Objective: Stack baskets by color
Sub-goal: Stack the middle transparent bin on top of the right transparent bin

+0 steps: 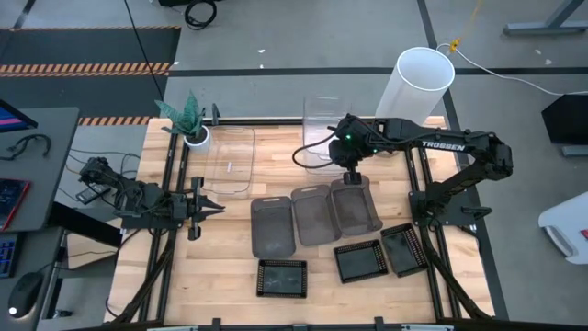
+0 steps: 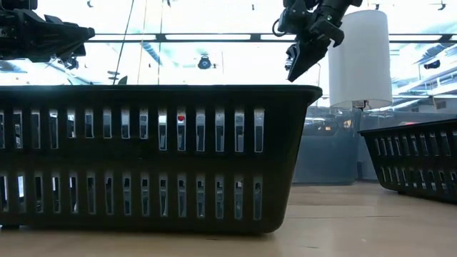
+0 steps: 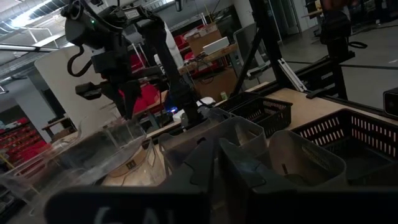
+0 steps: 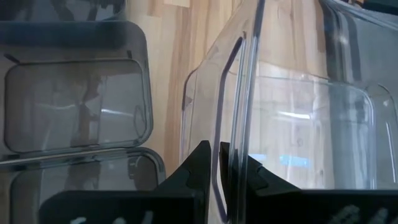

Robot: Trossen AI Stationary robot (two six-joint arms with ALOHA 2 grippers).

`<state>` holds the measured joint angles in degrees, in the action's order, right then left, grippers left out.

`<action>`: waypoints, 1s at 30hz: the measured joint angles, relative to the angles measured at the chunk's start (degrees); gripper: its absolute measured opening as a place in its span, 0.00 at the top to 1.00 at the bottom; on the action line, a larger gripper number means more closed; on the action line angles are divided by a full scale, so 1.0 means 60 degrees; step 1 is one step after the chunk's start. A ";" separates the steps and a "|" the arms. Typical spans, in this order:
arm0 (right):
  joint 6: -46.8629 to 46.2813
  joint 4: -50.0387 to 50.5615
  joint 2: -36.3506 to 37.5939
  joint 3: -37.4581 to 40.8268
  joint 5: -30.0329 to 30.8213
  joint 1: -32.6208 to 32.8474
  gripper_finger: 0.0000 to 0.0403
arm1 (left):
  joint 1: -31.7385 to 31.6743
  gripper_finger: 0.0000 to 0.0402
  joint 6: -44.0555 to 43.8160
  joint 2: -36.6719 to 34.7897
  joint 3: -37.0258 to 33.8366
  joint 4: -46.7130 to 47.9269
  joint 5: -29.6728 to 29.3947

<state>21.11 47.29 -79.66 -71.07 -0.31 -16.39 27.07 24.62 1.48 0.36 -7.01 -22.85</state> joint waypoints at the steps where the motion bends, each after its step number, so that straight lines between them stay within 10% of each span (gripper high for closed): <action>1: -0.0002 -0.0002 0.0000 0.0000 -0.0002 -0.0030 0.91 | 0.0004 0.93 0.0000 0.0003 0.0003 0.0004 0.0000; 30: 0.0487 -0.0247 0.0000 0.0000 -0.0677 -0.0763 0.91 | 0.0002 0.92 0.0000 0.0002 0.0003 0.0001 -0.0001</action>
<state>24.03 45.81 -79.66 -71.07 -4.37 -20.97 27.08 24.62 1.49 0.38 -7.00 -22.86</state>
